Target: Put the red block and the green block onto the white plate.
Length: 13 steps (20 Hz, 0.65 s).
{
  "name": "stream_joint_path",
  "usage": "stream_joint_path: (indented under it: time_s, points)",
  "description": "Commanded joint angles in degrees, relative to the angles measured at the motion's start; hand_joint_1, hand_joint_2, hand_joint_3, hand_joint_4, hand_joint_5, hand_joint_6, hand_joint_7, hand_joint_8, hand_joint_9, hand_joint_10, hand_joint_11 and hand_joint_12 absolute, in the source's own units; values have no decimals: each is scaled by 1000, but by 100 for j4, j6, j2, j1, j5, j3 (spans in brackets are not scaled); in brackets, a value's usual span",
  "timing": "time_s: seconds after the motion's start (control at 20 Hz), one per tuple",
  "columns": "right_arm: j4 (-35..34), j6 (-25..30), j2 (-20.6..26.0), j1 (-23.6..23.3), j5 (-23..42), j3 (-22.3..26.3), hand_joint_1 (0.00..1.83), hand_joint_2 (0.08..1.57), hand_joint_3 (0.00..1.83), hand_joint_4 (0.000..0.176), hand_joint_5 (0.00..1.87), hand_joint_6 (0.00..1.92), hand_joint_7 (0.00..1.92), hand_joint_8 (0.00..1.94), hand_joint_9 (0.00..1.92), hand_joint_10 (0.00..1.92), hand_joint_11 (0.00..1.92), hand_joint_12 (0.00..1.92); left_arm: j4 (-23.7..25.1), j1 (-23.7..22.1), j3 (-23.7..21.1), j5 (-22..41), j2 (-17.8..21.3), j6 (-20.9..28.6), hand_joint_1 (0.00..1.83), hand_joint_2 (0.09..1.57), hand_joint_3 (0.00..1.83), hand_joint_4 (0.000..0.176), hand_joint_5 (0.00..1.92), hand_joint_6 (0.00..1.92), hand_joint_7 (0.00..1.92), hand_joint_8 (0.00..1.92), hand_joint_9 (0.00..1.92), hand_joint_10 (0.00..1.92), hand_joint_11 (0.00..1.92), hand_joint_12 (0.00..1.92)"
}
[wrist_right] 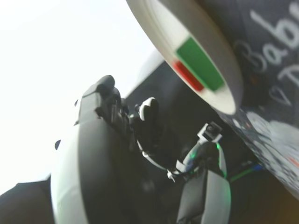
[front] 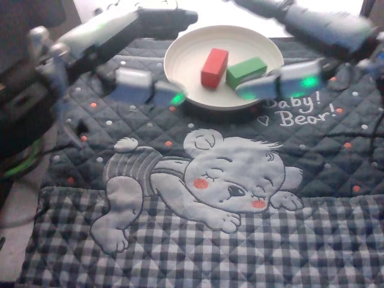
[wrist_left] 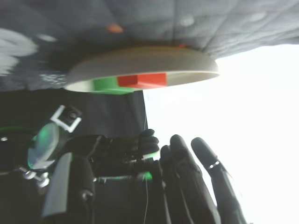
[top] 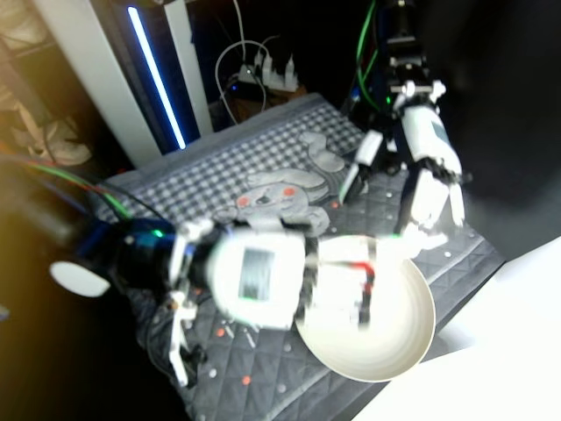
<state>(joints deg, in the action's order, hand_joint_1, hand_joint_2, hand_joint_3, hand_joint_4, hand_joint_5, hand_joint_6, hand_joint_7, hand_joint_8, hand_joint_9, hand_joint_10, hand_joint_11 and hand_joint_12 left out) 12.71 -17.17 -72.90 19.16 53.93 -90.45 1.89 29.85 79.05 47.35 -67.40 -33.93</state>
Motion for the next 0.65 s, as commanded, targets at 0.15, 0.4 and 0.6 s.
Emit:
stream_joint_path:
  time_s: [0.15, 0.4, 0.6]
  points:
    - [-638, 25, 722, 829, 1897, 656, 723, 839, 6, 129, 1, 0, 168, 7, 171, 12, 0, 716, -627, 917, -745, 2319, 801, -12, 1025, 906, 2, 66, 188, 0, 248, 0, 324, 0, 0, 1009]
    - [-1682, 24, 1274, 2476, 3550, 1551, 756, 915, 15, 175, 0, 0, 179, 2, 112, 16, 0, 32, -1159, 2179, -1757, 3984, 1480, -282, 882, 974, 8, 10, 167, 2, 253, 5, 340, 4, 0, 1117]
    - [-2192, 95, 1320, 3328, 4590, 1953, 754, 932, 1, 144, 64, 17, 255, 7, 178, 10, 0, 0, -1299, 2717, -2165, 4980, 1579, -357, 285, 1175, 8, 0, 58, 0, 173, 0, 271, 0, 21, 902]
